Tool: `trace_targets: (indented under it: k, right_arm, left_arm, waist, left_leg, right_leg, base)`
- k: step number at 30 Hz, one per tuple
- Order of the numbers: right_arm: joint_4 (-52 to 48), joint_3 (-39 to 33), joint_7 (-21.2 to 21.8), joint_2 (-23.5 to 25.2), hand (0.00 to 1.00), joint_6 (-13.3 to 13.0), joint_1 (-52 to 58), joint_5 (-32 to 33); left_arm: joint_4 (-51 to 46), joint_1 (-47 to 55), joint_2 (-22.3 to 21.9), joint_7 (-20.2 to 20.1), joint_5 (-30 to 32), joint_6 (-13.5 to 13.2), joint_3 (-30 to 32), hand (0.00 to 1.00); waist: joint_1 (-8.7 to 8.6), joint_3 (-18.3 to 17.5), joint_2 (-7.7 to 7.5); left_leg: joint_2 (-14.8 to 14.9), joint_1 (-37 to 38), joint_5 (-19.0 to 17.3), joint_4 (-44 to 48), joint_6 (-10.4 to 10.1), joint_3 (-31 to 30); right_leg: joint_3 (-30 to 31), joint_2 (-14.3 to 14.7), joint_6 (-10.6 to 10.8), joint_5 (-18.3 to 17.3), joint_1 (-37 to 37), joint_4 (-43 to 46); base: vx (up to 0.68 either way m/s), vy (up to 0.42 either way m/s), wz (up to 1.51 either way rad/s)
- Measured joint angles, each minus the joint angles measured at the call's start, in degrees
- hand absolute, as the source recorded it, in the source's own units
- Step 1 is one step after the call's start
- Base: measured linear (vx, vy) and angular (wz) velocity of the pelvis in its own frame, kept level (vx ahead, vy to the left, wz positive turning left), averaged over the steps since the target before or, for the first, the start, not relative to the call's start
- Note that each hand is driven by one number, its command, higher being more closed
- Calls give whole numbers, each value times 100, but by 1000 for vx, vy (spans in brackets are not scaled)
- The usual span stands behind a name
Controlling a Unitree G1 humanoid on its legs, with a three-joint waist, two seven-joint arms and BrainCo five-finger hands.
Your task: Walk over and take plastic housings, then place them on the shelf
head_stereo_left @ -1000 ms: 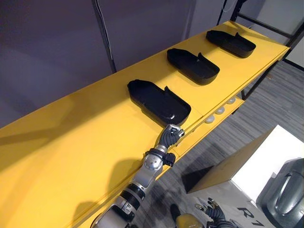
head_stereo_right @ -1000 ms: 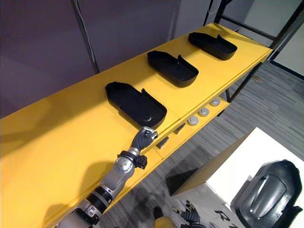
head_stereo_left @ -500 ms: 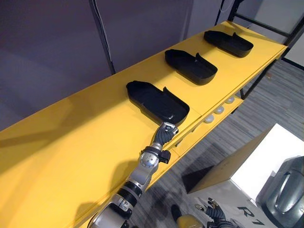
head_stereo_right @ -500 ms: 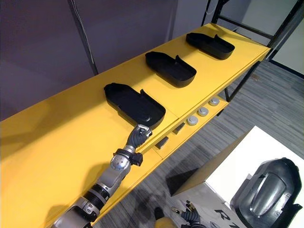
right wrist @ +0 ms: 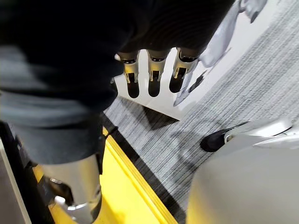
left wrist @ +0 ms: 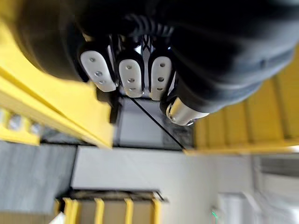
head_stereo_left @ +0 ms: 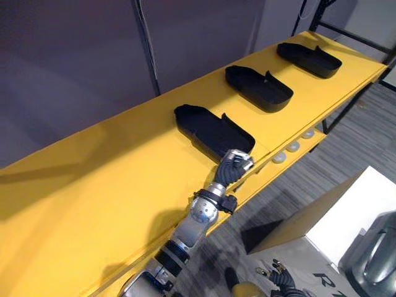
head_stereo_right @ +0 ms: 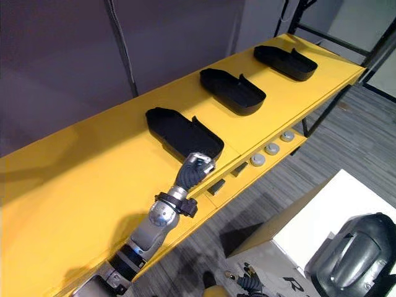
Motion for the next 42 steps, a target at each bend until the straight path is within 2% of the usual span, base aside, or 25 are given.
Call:
trace_targets:
  k: [6,9,16,19,23,26,35,37,42]
  right_arm:
    - [0,112,4,-33,0,-8,-3,3]
    - [0,154,5,-51,0,-9,-4,1]
    - [1,232,8,-87,0,-9,0,-3]
    - [0,233,12,-82,0,-9,6,-3]
    - [0,233,12,-82,0,-9,29,-4]
    - [0,234,12,-79,0,-9,31,-2]
    - [-1,219,-2,-4,0,-13,9,-2]
    - [-4,212,-6,32,0,-16,-3,-2]
    - [-5,212,-6,37,0,-18,-12,-1]
  left_arm:
    - [-119,-9,-187,-294,10,-1,-656,100]
    - [-68,-94,-274,-317,55,-1,-883,100]
    - [778,-621,-562,-326,433,23,-1057,100]
    - [1094,-733,-569,-299,628,49,-1084,100]
    - [1434,-898,-572,-199,1006,108,-1075,100]
    - [1562,-975,-581,-56,1144,131,-841,100]
    - [1952,-1101,-559,216,1268,269,-199,100]
    - [2068,-1105,-472,261,1335,297,14,100]
    - [2246,-1102,-308,354,1370,362,310,100]
  waist:
    - [-6,-25,-5]
    - [-10,-44,-8]
    - [-63,-160,-16]
    - [-170,-167,-20]
    - [-201,-164,-27]
    - [-285,-158,-38]
    - [-299,-148,-115]
    - [-351,-143,-145]
    - [-350,-142,-151]
  left_leg:
    - [-5,7,0,-1,0,8]
    - [-5,27,0,-4,0,35]
    - [-7,46,0,-23,0,175]
    - [-7,67,0,-26,0,196]
    - [-3,128,-4,-61,-5,316]
    - [-1,125,-8,-81,-10,336]
    - [32,18,-20,-92,-29,428]
    - [32,33,-19,-92,-29,465]
    - [30,33,-19,-91,-30,459]
  right_leg:
    - [18,-3,41,-41,-39,83]
    - [56,1,44,-43,-39,89]
    - [177,21,56,-51,-140,162]
    - [237,26,56,-51,-139,170]
    - [302,48,59,-51,-151,178]
    - [317,55,60,-53,-200,179]
    - [425,106,59,-55,-339,196]
    - [425,120,56,-50,-336,198]
    - [419,115,44,-42,-332,189]
  base:
    - [0,0,0]
    - [-14,1,-3]
    - [-26,1,-10]
    - [-27,5,-5]
    - [-37,4,-14]
    - [-39,3,-5]
    - [-14,-1,-5]
    - [-18,-3,-8]
    - [-24,-1,0]
